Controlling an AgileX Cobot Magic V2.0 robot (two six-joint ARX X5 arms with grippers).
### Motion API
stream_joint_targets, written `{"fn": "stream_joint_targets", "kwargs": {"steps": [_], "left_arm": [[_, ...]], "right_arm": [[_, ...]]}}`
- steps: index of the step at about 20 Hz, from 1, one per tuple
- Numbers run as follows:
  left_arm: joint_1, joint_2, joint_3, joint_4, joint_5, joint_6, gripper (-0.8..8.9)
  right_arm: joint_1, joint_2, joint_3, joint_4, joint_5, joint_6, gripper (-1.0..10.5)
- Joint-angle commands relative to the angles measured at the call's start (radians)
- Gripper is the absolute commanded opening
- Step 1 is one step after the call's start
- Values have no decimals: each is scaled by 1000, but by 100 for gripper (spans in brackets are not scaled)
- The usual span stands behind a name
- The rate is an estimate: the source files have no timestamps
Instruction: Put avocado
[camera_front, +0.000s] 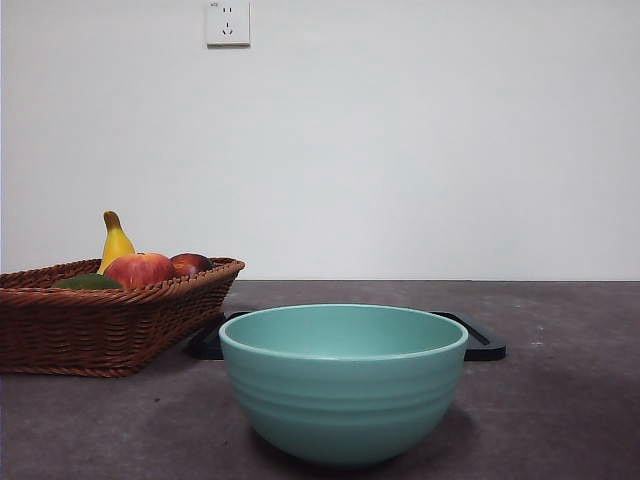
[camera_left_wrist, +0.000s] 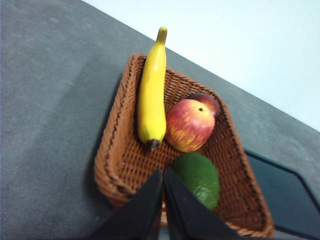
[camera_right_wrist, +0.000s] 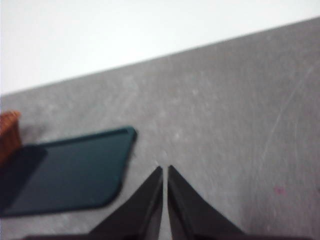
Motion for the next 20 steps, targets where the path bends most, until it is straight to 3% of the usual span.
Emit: {"fn": "stream_joint_targets", "kwargs": {"steps": [1, 5, 9, 20], "left_arm": [[2, 26, 77, -35, 6, -14, 10], [2, 88, 174, -89, 35, 3, 11], [2, 186, 290, -182, 104, 76, 10], [-15, 482, 609, -504, 298, 299, 11]], "right_arm": [[-1, 13, 77, -28, -1, 26, 7], [-1, 67, 190, -119, -10, 24, 7], [-1, 156, 311, -214, -71, -14, 7], [22, 502, 651, -579, -346, -180, 7]]}}
